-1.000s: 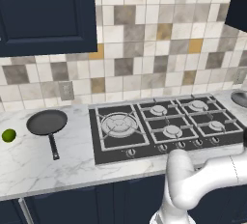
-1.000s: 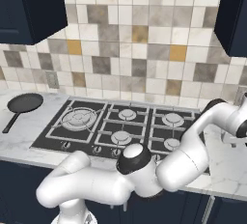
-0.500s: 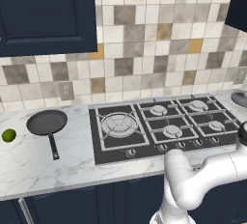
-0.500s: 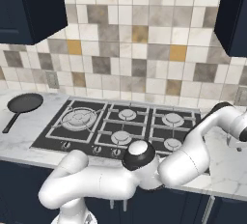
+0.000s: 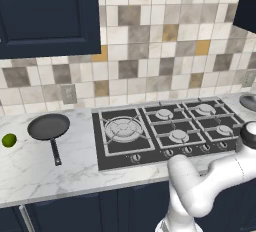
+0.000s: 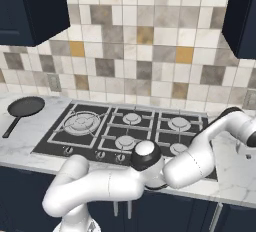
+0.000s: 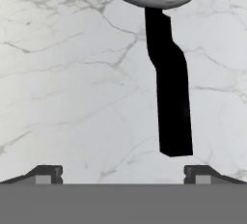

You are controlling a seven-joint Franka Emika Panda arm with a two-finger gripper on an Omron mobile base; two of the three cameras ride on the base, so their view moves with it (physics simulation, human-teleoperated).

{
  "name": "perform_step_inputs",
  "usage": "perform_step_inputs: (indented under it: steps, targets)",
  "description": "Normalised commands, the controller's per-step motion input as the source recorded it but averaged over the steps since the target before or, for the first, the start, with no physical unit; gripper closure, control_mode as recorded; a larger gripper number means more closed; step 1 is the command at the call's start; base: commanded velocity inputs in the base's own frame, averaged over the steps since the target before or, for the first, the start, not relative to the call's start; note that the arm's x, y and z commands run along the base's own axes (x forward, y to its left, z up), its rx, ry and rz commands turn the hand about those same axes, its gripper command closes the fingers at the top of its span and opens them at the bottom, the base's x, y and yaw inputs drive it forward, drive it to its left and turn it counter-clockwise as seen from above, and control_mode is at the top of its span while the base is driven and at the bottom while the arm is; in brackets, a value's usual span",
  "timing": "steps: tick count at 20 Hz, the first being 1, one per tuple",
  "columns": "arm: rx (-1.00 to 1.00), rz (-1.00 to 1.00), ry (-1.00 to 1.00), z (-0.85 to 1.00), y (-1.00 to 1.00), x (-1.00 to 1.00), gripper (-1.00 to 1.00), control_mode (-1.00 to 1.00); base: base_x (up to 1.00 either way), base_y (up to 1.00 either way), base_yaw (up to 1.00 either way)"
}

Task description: Place both pans onto different burners. Then place the lime and the fish on different pans.

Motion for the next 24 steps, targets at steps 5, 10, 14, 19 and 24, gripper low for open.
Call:
perform_step_inputs:
  steps: [5, 10, 14, 19, 24]
  targets:
    - [0.0, 0.0, 0.0, -0.13, -0.13, 0.09, -1.0, -1.0, 0.0, 0.0, 0.0]
    - [0.0, 0.0, 0.0, -0.08, -0.17, 0.21, -1.0, -1.0, 0.0, 0.0, 0.0]
    - [0.0, 0.0, 0.0, -0.04, -0.21, 0.24, -1.0, -1.0, 0.0, 0.0, 0.0]
    - [0.0, 0.0, 0.0, 0.0, -0.3, 0.23, -1.0, -1.0, 0.0, 0.0, 0.0]
    - [0.01, 0.0, 0.0, 0.0, -0.36, 0.23, -1.0, -1.0, 0.0, 0.0, 0.0]
